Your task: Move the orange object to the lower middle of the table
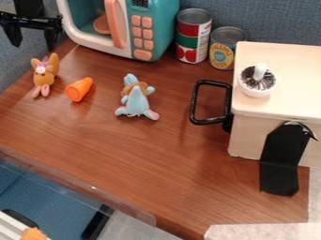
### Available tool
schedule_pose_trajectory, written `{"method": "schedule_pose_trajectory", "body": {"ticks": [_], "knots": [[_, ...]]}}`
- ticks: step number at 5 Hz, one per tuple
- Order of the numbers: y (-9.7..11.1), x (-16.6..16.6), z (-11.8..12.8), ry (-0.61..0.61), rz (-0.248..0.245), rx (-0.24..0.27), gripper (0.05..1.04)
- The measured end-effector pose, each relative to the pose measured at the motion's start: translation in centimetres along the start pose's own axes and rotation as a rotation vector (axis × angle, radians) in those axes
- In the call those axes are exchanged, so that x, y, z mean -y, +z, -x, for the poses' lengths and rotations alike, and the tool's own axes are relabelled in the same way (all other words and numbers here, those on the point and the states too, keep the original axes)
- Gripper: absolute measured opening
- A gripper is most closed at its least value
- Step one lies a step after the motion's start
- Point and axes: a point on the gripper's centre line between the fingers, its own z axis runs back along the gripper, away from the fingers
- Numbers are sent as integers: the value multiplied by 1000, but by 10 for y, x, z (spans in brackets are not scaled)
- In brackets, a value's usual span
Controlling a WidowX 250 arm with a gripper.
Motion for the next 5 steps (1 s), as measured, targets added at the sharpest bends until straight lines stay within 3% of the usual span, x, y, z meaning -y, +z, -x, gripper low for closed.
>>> {"method": "schedule_pose_trajectory", "body": {"ticks": [2,3,4,5], "knots": [[-28,25,22,-48,24,-62,1001],[-22,53,35,-110,91,-66,1001],[-25,66,45,-139,104,-90,1001],[-38,69,47,-135,86,-138,1001]]}}
